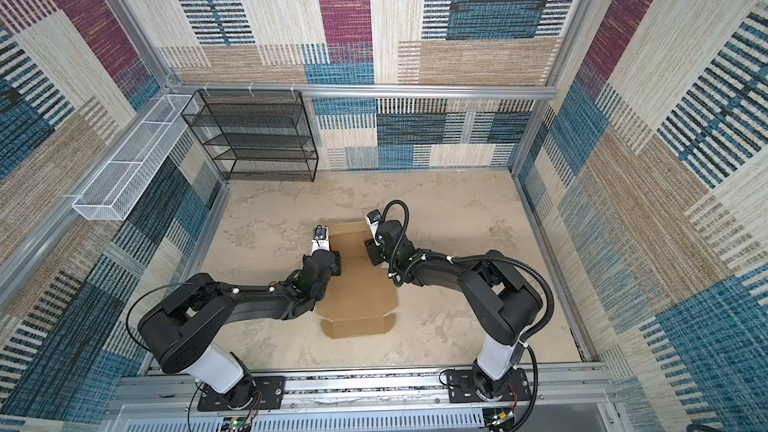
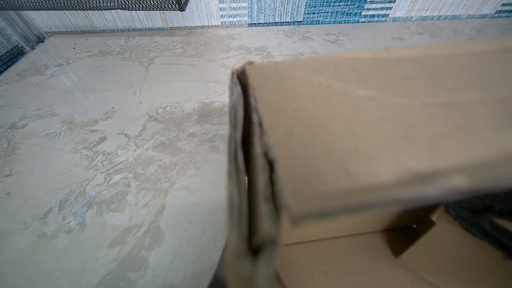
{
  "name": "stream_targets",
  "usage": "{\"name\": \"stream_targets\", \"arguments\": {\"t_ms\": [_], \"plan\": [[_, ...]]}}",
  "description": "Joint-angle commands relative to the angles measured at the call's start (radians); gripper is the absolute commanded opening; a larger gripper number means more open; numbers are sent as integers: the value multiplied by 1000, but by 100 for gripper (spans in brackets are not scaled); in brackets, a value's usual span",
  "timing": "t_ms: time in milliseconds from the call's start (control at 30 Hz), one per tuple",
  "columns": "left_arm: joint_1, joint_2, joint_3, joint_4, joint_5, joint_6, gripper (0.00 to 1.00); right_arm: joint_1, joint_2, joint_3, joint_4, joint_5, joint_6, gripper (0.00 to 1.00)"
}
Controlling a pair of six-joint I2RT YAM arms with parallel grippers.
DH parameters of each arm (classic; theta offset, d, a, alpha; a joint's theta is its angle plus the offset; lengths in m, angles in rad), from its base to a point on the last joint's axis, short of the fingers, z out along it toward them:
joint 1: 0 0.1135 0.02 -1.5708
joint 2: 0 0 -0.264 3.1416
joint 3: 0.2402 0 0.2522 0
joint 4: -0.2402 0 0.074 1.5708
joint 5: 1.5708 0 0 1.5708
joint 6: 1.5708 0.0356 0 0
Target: Fold the paper box
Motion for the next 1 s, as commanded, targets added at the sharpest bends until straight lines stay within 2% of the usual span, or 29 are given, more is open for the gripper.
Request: {"name": "stream_targets", "arguments": {"t_ms": [0, 267, 967], "plan": [[-1, 0, 3, -54, 8, -22, 0, 12, 14, 18, 18, 63, 29, 44], [-1, -2, 3, -58, 1, -33, 0, 50, 55, 64, -35, 125, 30, 36], [-1, 0, 16, -74, 2, -39, 0, 57, 76, 96, -79, 184, 77, 3]]}}
